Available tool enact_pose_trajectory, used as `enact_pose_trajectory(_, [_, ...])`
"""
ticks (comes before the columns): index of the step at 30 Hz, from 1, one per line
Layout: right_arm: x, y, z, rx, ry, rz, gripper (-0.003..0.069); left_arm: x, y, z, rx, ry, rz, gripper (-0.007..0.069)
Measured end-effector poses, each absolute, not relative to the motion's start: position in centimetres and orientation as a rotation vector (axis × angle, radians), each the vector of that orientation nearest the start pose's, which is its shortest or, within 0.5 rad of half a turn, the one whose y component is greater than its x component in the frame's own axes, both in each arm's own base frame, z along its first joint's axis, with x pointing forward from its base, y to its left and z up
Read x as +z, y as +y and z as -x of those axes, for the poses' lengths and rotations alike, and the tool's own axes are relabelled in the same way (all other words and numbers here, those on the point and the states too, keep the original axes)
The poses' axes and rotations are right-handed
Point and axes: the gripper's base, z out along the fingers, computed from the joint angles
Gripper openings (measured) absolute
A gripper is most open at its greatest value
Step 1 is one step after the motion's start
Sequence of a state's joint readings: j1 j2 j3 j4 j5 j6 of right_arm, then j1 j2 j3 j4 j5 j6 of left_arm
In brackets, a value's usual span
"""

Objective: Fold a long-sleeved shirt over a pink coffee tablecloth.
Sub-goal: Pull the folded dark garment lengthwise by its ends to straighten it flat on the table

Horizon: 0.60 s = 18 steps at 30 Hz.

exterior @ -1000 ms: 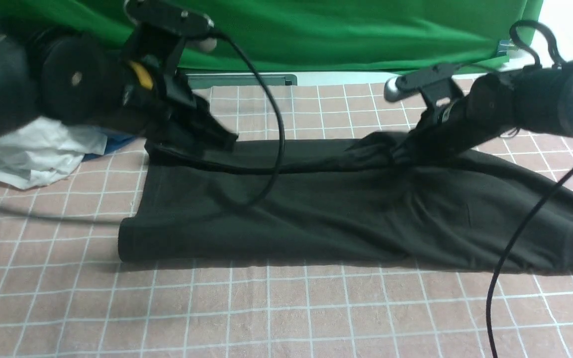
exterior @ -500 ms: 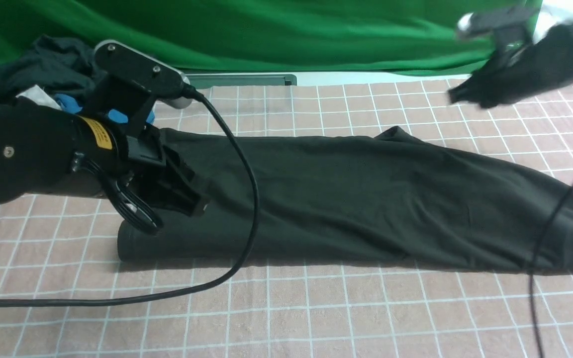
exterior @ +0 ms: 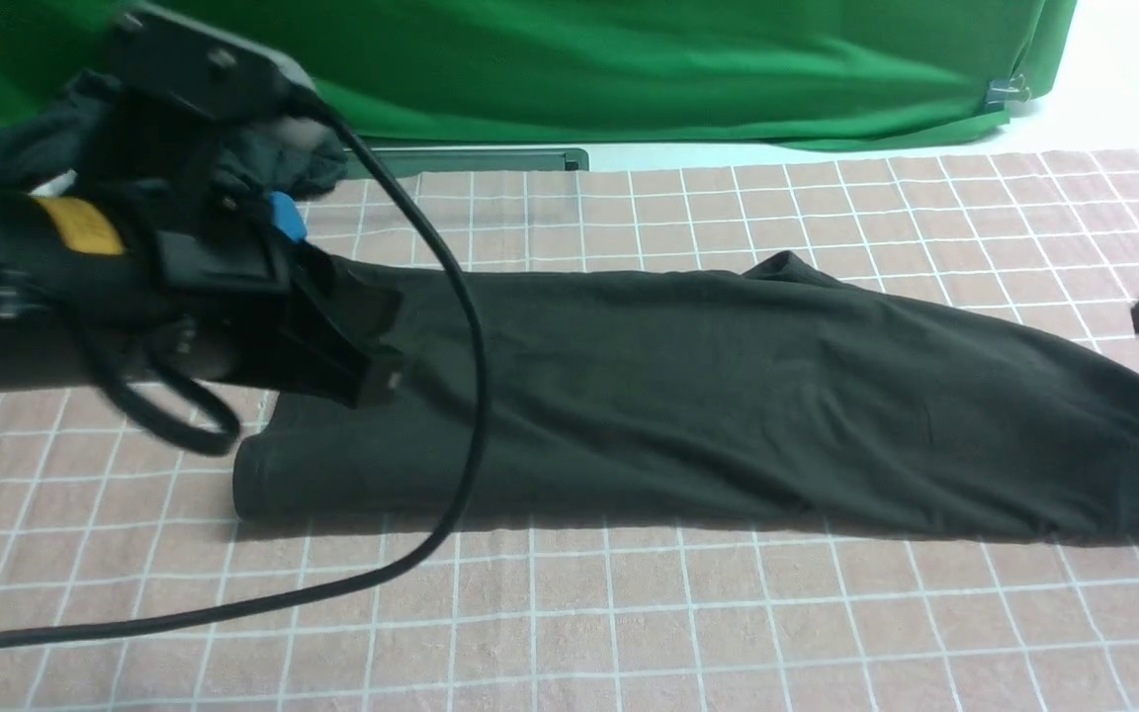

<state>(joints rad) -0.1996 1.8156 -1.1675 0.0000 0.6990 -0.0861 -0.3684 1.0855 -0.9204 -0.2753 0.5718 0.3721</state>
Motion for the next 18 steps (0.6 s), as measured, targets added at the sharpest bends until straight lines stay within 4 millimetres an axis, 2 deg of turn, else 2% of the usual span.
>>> enact_pose_trajectory(8, [17.2,-7.2,-36.3,-0.085,2.754,-0.111,0.0459,34.1,-9.3,-20.4,-0.301,2.108,-0.626,0.0016])
enact_pose_trajectory(12, [15.5,-7.3,-36.6,-0.083,2.785,-0.088,0.0451,34.1,-9.3,-20.3,-0.300,2.109,-0.628,0.0016])
enact_pose_trajectory(15, [15.1,-7.2,-36.7,-0.063,2.787,-0.079,0.0393,34.0,-9.3,-20.3,-0.290,2.104,-0.647,0.0016])
enact_pose_trajectory(18, [15.0,-7.1,-36.8,-0.044,2.787,-0.075,0.0281,33.6,-9.3,-20.4,-0.283,2.099,-0.647,0.0016])
